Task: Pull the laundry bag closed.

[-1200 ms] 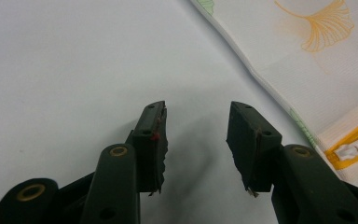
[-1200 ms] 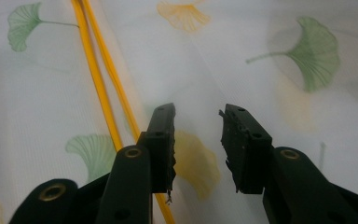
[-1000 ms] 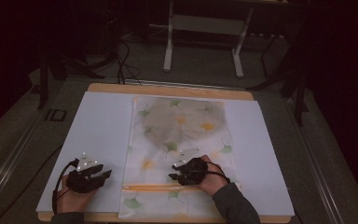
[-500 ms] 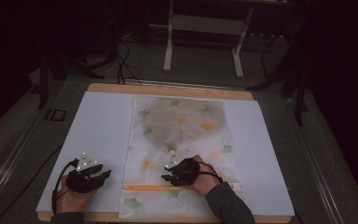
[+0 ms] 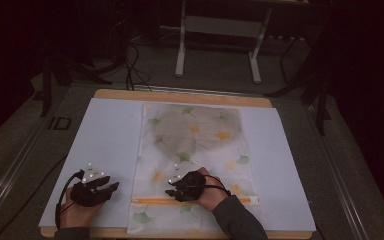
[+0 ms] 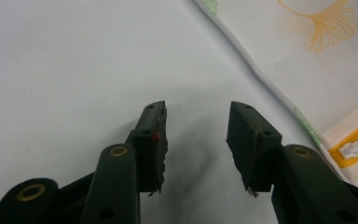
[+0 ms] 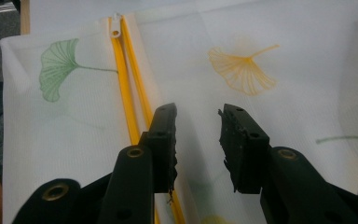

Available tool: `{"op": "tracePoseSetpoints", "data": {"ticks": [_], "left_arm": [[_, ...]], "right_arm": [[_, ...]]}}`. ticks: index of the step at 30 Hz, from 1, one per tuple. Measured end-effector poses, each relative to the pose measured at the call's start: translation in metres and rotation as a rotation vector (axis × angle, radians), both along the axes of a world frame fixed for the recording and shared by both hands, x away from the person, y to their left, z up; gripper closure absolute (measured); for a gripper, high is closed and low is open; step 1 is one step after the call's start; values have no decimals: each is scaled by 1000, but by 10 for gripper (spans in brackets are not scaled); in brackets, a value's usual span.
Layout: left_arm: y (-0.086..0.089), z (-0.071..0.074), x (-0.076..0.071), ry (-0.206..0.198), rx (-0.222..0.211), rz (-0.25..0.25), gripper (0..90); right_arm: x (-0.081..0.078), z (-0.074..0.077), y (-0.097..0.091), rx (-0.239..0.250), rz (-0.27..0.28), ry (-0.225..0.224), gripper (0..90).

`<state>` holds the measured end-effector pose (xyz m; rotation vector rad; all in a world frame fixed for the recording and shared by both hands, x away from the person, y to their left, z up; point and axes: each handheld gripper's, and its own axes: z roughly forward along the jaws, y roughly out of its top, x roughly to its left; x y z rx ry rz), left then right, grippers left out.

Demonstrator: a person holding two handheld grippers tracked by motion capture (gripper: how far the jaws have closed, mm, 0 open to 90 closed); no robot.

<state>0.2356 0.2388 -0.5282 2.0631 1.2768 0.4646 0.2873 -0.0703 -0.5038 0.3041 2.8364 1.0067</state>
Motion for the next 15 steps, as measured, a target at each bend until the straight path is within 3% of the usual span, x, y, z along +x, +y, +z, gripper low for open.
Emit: {"op": "tracePoseSetpoints", "data": {"ticks": [15], "left_arm": [[1, 0, 0, 2, -6, 2, 575]], "right_arm": [[-6, -2, 26, -6, 44, 0, 689]]}}
